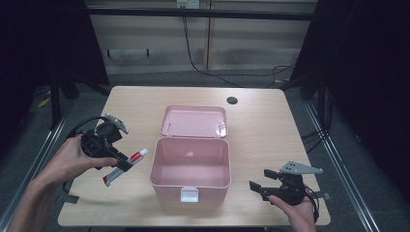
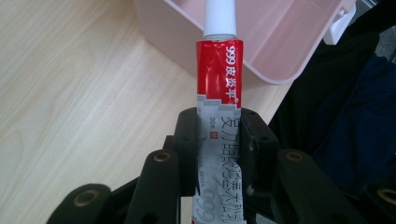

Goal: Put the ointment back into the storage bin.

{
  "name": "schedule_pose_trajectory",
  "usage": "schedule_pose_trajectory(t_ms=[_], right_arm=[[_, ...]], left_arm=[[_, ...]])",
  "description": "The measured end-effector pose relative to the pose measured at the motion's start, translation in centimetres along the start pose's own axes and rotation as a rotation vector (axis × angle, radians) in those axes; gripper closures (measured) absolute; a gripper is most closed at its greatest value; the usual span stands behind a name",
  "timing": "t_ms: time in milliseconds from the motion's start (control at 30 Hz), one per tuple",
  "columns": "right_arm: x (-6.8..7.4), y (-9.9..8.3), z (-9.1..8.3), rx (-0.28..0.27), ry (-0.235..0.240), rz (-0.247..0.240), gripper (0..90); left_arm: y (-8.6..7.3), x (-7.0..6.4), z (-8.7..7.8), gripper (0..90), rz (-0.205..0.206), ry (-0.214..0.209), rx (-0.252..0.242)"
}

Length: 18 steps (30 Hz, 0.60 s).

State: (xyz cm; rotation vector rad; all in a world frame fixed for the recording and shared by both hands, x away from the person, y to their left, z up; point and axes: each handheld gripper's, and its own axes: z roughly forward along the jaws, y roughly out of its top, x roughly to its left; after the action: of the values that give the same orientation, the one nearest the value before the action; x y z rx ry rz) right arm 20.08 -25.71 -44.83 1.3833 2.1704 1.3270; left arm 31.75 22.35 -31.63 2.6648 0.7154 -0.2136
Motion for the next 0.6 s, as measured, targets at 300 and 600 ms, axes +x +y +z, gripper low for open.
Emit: schedule_pose_trajectory(t_ms=[300,600], right_arm=[[0.0,0.0,0.0,-0.001,0.002,0.002,21.8],[0.1,0.0,0.0,0.001,0.009,0.001,21.8]], left_arm=[[2.0,-1.7,-0.2,70.7,0.07,-0.015,-0.001],[4.4,-3.1,0.2,70.7,0.127,-0.024,0.011]])
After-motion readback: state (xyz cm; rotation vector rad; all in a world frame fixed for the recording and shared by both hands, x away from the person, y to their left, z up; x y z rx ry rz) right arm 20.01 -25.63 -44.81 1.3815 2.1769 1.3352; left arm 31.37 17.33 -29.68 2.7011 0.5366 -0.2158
